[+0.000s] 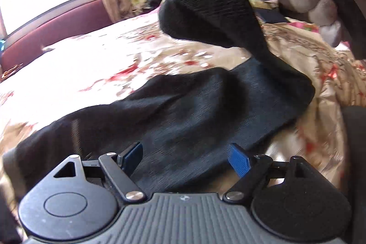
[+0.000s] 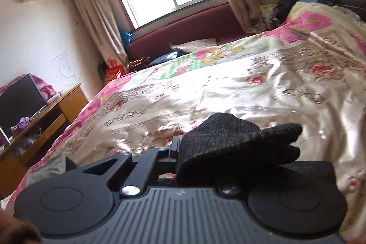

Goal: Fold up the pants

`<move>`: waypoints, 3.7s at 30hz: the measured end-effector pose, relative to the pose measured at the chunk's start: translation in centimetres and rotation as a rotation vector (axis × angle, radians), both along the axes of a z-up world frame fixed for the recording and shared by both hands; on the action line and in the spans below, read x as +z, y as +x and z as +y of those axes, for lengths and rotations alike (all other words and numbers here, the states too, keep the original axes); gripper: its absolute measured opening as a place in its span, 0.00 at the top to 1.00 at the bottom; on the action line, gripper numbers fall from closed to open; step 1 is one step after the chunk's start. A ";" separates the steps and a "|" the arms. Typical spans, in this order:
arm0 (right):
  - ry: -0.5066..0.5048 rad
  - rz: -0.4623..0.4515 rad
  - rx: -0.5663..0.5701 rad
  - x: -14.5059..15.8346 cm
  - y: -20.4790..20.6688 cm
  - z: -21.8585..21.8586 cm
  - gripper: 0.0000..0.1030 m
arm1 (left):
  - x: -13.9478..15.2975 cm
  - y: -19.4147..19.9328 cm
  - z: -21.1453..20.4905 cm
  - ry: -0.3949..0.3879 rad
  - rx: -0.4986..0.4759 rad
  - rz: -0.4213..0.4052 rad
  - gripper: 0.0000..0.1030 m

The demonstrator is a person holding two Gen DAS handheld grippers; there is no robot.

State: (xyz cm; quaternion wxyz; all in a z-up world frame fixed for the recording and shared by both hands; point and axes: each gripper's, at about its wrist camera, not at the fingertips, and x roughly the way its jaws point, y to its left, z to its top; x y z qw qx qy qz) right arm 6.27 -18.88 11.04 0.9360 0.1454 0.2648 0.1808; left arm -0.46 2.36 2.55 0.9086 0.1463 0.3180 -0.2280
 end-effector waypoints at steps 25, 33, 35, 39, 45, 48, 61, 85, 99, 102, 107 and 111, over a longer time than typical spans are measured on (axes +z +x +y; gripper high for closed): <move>-0.470 -0.016 0.454 -6.0 0.3 23.9 0.90 | -1.7 0.3 9.5 -0.116 0.217 0.030 0.07; -0.406 0.044 0.492 -6.0 0.7 23.6 0.80 | -1.7 0.2 9.3 -0.089 0.203 0.024 0.07; -0.399 0.030 0.477 -5.5 0.6 23.4 0.79 | -1.7 0.1 9.2 -0.087 0.206 0.021 0.07; -0.369 0.009 0.443 -4.9 0.7 22.9 0.82 | -1.7 -0.2 9.1 -0.092 0.219 0.015 0.07; -0.172 0.086 0.300 -3.6 3.2 18.5 0.95 | -1.9 0.1 9.7 -0.102 0.219 0.011 0.07; -0.034 0.100 0.142 -1.5 4.5 12.7 0.96 | -1.6 -0.3 9.5 -0.108 0.219 -0.002 0.07; 0.113 -0.110 -0.505 7.2 -3.8 -14.4 0.95 | 1.9 4.4 -2.5 -0.183 -0.129 -0.048 0.06; 0.132 -0.072 -0.568 6.0 -6.0 -22.3 0.95 | -0.9 4.8 -19.9 -0.165 -0.387 0.174 0.06; -0.185 -0.005 0.098 -2.1 0.9 8.7 0.95 | 0.1 2.5 3.7 -0.085 0.127 0.073 0.06; -0.257 0.013 0.207 -3.9 1.1 14.5 0.95 | -0.4 2.6 7.2 -0.154 0.229 0.095 0.06; -0.316 0.033 0.285 -6.0 0.6 19.1 0.93 | -0.5 1.7 9.0 -0.187 0.256 0.087 0.06; -0.361 0.004 0.298 -6.1 0.3 20.8 0.93 | -1.1 0.9 10.5 -0.201 0.274 0.093 0.05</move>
